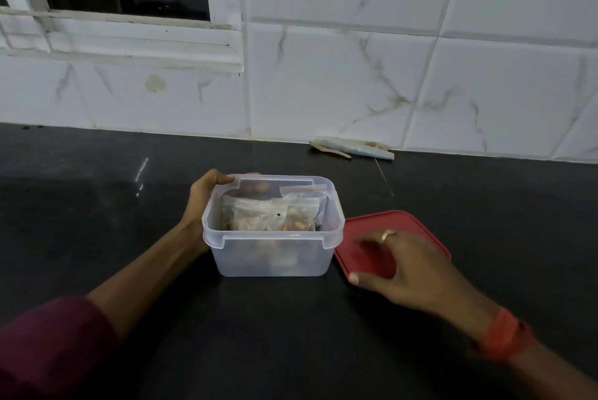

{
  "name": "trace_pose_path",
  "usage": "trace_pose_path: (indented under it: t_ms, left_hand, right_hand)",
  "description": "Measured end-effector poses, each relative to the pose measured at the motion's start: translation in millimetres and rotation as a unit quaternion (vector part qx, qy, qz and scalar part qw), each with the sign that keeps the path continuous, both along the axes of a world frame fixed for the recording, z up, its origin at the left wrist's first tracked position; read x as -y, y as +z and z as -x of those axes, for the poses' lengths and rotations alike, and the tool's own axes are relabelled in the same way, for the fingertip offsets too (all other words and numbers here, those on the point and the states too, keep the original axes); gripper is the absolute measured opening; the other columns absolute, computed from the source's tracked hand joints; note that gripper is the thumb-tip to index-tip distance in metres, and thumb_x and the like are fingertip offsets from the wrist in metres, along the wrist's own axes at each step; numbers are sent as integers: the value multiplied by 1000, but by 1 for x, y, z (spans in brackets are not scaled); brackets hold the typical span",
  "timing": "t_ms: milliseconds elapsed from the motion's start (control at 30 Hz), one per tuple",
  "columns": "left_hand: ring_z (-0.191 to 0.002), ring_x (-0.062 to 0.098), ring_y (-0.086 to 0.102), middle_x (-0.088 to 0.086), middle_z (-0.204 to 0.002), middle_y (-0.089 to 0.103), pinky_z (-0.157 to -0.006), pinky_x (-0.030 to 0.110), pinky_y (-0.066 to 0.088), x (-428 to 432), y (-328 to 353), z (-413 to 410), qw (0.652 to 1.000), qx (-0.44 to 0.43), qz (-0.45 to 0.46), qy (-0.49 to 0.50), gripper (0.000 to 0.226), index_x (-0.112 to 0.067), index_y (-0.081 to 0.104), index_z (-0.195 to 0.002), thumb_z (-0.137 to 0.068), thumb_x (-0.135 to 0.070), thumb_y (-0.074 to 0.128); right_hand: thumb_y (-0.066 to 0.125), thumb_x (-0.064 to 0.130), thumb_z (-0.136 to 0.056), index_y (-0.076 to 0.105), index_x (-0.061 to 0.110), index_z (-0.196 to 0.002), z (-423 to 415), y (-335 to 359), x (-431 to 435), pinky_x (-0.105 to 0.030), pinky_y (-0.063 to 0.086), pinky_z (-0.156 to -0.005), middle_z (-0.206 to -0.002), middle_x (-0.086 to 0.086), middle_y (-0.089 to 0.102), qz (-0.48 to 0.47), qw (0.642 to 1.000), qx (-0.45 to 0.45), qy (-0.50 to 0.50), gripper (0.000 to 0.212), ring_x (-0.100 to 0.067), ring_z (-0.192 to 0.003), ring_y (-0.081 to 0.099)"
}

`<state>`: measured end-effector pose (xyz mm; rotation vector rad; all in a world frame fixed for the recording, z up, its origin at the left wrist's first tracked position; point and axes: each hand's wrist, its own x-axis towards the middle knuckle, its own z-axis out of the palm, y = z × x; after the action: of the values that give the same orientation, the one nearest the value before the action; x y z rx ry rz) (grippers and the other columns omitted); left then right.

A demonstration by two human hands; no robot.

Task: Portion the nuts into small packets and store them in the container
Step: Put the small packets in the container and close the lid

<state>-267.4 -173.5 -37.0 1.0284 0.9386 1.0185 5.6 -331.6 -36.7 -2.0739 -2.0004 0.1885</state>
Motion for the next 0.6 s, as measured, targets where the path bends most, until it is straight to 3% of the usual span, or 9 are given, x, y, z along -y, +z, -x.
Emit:
trace_pose_path:
  t_ms: [67,167,300,367,433,467,500,600]
  left_hand:
    - [-58,15,70,4,-67,72,-53,25,55,2,2,-2,1000,-6,-7,6,34,-6,62,-93,-100,-25,35]
    - [-80,26,70,13,-90,73,-66,34,56,5,5,-3,1000,-9,-2,5,42,0,62,-115,-98,-30,38]
    - [-60,17,73,5,-72,76,-52,26,58,7,2,-4,1000,-11,0,-12,37,-10,63,-98,-101,-31,32]
    - [-65,18,73,4,-73,76,-53,26,58,7,2,-6,1000,-8,-4,-10,36,-12,62,-98,-101,-32,32]
    - [-67,18,72,2,-69,75,-52,24,57,7,3,-5,1000,-10,-18,-7,36,-11,62,-95,-102,-29,31]
    - [-64,17,71,1,-67,74,-50,24,56,7,3,-5,1000,-11,-21,-10,35,-11,61,-94,-102,-28,31]
    - [-60,15,71,0,-65,73,-49,22,55,8,3,-7,1000,-9,-22,-9,35,-11,61,-92,-103,-27,32]
    - [-56,10,70,-2,-62,72,-50,21,55,8,3,-7,999,-19,-42,9,33,-10,60,-88,-104,-22,33]
  right_hand:
    - [57,80,-75,41,41,-147,3,-10,4,-38,37,-114,-151,22,41,24,999,35,4,83,-3,-138,41]
    - [48,79,-82,31,42,-152,5,-11,7,-44,34,-117,-159,21,29,11,998,59,14,80,-5,-145,32]
    - [32,69,-97,32,34,-154,9,-8,8,-36,46,-103,-161,13,30,-19,981,182,71,67,-10,-145,36]
    - [37,60,-99,48,30,-147,8,-4,8,-37,56,-83,-150,8,50,-68,966,234,88,57,-13,-129,57]
    - [57,52,-93,72,26,-121,2,4,9,-32,54,-51,-113,4,75,-152,943,279,97,41,-18,-81,75]
    - [66,47,-88,78,23,-106,-3,9,7,-29,48,-42,-93,3,77,-193,929,302,91,32,-20,-61,72]
    - [70,42,-86,80,21,-95,-8,16,5,-28,46,-41,-81,2,76,-226,917,318,79,25,-21,-52,67]
    - [63,31,-94,78,17,-86,-20,42,-2,-31,49,-50,-70,-3,71,-300,895,327,32,22,-27,-54,65]
